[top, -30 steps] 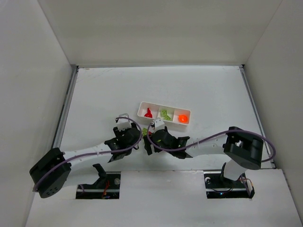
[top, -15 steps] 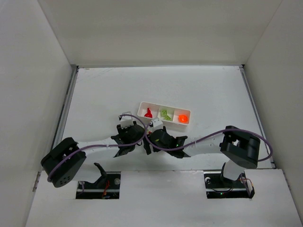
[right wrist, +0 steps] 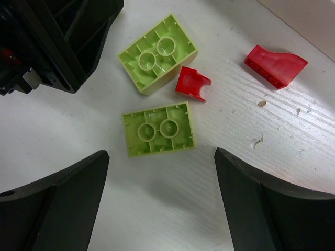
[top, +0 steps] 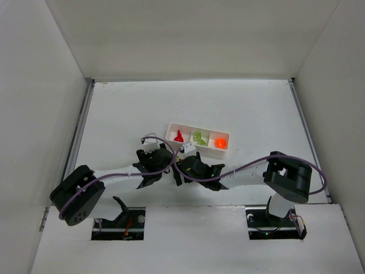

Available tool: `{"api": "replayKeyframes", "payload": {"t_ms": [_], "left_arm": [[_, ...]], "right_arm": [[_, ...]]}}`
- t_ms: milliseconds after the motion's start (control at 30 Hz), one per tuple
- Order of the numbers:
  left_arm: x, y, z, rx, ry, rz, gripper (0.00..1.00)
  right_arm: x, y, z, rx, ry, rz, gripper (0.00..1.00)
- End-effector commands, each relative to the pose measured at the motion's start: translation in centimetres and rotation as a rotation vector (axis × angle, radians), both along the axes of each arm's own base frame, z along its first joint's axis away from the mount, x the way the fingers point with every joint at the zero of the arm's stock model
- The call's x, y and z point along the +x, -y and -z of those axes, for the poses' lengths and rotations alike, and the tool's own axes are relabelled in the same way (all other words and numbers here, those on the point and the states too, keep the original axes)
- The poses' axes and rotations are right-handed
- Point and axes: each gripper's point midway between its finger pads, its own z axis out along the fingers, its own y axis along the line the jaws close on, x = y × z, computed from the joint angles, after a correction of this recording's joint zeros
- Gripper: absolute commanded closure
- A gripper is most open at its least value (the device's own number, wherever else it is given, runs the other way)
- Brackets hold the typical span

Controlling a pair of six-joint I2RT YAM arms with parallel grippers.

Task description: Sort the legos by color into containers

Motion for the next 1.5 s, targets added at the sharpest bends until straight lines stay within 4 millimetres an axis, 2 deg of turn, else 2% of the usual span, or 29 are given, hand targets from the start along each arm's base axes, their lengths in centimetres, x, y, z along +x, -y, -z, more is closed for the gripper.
{"api": "replayKeyframes", "payload": {"t_ms": [0, 133, 300, 433, 567, 767, 933, 1033, 1133, 1300, 1400, 1467], "left_arm": [[0.5, 0.3, -1.0, -0.036, 0.046, -0.012, 0.34], [1.1, 0.2, -0.8, -0.044, 0.051, -0.046, 0.34], [1.7, 0.2, 0.5, -0.046, 0.023, -0.094, 0.41], [1.5, -0.1, 1.5, -0.032, 0.003, -0.105, 0.58], [1.0, -0.5, 1.2, -0.033, 0.005, -0.100, 0.74], [-0.4, -1.8, -1.4, -0.061, 0.044, -0.091, 0.79], [-1.4, -3.6, -5.2, -0.136, 0.117, -0.109, 0.80], [-1.5, -3.8, -7.5, -0.181, 0.160, -0.098, 0.79], [-1.5, -3.5, -9.1, -0.201, 0.184, -0.077, 0.79], [-1.5, -2.3, -10.5, -0.227, 0.206, -0.040, 0.79], [-1.4, -1.4, -11.5, -0.253, 0.225, -0.019, 0.79], [-1.3, -0.6, -12.2, -0.271, 0.233, 0.001, 0.79]], "right_arm": [[0.6, -1.4, -2.0, 0.047, 0.035, 0.003, 0.12], [0.2, -1.7, -1.8, 0.050, 0.031, -0.008, 0.12], [0.0, -1.6, -2.1, 0.060, 0.033, -0.010, 0.12], [-0.2, -1.4, -1.9, 0.060, 0.030, -0.009, 0.12], [-0.1, -1.5, -1.6, 0.063, 0.029, -0.007, 0.12], [0.8, -1.6, -1.4, 0.056, 0.052, 0.029, 0.13], [1.5, -1.6, -0.8, 0.024, 0.071, 0.055, 0.19], [1.9, -1.6, -0.8, 0.023, 0.074, 0.069, 0.22], [2.3, -1.9, -0.7, 0.013, 0.084, 0.075, 0.33], [2.6, -1.9, -0.4, -0.007, 0.086, 0.087, 0.49], [2.9, -1.6, -1.4, 0.013, 0.107, 0.109, 0.59], [2.9, -1.3, -2.7, 0.032, 0.123, 0.108, 0.60]]}}
